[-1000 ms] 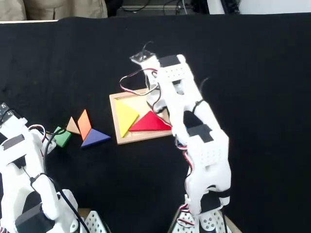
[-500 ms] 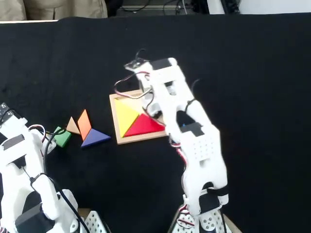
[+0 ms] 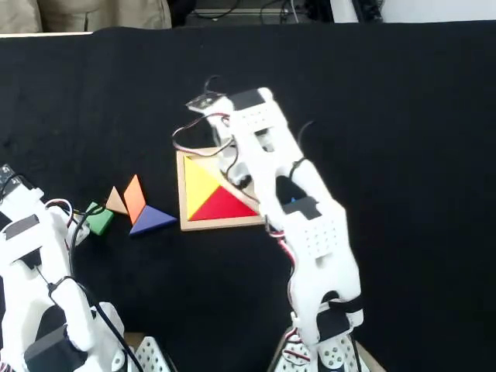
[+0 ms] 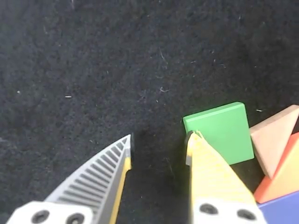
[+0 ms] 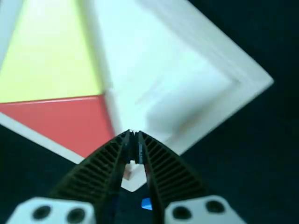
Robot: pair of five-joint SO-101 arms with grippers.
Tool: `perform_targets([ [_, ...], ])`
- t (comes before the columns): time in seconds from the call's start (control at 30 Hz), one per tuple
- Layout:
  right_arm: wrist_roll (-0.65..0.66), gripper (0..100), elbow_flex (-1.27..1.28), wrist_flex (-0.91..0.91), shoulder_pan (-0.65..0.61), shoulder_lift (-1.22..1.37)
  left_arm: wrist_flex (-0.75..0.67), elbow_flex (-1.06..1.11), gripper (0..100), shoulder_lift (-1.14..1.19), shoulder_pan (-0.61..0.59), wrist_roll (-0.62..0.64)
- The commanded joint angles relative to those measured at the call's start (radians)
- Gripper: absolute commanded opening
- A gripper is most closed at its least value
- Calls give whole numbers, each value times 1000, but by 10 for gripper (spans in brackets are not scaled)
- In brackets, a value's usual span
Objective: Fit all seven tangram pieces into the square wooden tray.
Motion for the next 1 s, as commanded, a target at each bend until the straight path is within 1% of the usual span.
perform_targets([
  [0.0, -8, 11, -22, 5, 21, -12, -12, 1, 195, -26, 15, -5],
  [0.1, -9, 11, -28, 17, 17, -24, -12, 1, 195, -26, 7, -5],
  [0.2, -32, 11, -70, 80, -9, -90, -5, -7, 197, -26, 1, -3],
  [0.27, -54, 11, -85, 127, -31, -154, 9, -10, 199, -29, -39, -3],
  [0.37, -66, 11, -70, 150, -55, -259, 120, -91, 199, -58, -77, -5],
  [0.47, -66, 11, -31, 146, -55, -351, 235, -182, 199, -138, -81, -5],
  [0.57, -66, 11, 16, 146, -54, -427, 290, -222, 200, -236, -76, -18],
  [0.63, -71, 11, 54, 146, -54, -470, 293, -228, 200, -302, -71, -86],
  [0.8, -120, 11, 208, 68, -54, -596, 321, -234, 200, -376, -1, -176],
  [0.9, -121, 11, 371, -51, -61, -684, 382, -271, 200, -364, 13, -238],
  [0.97, -123, 11, 493, -160, -94, -740, 431, -309, 200, -330, 15, -293],
])
